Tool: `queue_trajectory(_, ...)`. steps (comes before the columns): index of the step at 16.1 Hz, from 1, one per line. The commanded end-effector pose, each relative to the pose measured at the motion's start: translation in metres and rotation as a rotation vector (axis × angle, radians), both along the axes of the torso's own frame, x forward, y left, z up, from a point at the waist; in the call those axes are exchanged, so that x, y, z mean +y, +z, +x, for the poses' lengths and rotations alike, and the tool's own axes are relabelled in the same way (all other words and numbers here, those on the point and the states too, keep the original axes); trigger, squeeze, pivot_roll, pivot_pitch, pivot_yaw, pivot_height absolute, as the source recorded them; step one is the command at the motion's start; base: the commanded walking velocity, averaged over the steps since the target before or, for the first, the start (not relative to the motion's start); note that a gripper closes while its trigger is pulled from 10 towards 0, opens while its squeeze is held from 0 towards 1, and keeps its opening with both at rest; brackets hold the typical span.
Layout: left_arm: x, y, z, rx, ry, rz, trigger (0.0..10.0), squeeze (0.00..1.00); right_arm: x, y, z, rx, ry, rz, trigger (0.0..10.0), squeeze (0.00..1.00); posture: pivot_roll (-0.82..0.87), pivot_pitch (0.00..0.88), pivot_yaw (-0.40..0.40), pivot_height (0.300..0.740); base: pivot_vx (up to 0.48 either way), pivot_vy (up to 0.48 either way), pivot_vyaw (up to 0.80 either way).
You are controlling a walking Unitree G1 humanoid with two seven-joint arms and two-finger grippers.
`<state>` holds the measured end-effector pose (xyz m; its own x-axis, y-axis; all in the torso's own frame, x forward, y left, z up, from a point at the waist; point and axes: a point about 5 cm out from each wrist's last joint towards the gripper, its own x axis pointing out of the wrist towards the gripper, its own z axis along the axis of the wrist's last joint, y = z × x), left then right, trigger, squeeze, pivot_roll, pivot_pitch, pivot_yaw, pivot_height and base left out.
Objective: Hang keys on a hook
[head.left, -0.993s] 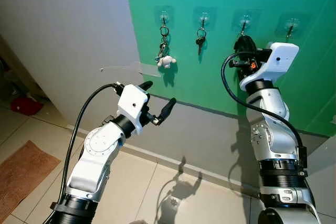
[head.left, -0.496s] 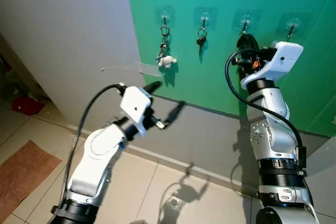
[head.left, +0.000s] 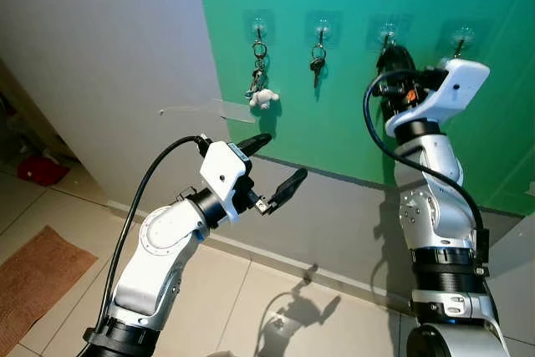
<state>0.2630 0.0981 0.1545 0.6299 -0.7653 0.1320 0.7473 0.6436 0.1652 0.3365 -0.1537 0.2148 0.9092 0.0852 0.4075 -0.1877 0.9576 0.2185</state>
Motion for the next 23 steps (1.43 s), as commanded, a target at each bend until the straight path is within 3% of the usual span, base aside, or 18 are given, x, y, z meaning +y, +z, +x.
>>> queue_trajectory(1,0.0,0.001,-0.001,-0.005,-0.011,0.003,10.0,0.0,0.004,0.006,0.002,-0.005,0.026,0.003,10.0,0.0,-0.03,0.0,0.084,0.74,0.0,0.0,0.0)
queue_trajectory(5,0.001,0.001,0.0,-0.001,-0.005,0.003,10.0,0.0,0.009,0.0,0.004,0.037,0.064,-0.016,10.0,0.0,-0.03,0.0,0.081,0.74,0.0,0.0,0.0)
queue_trajectory(14,0.003,-0.001,0.001,0.001,-0.002,0.018,10.0,0.0,-0.002,-0.015,0.013,0.153,-0.017,0.003,10.0,0.0,-0.02,0.0,0.077,0.74,0.0,0.0,0.0)
queue_trajectory(17,0.002,0.001,0.004,-0.001,-0.011,0.026,10.0,0.0,0.009,-0.011,0.009,0.113,0.131,0.013,10.0,0.0,-0.02,0.0,0.093,0.74,0.0,0.0,0.0)
queue_trajectory(20,0.001,0.0,0.002,0.004,-0.026,0.03,10.0,0.0,-0.002,-0.007,0.007,0.1,0.169,0.024,10.0,0.0,-0.02,0.0,0.094,0.74,0.0,0.0,0.0)
queue_trajectory(23,-0.001,0.0,0.002,0.003,-0.032,0.029,10.0,0.0,-0.013,0.0,0.004,0.071,0.116,0.044,10.0,0.0,-0.03,0.0,0.091,0.74,0.0,0.0,0.0)
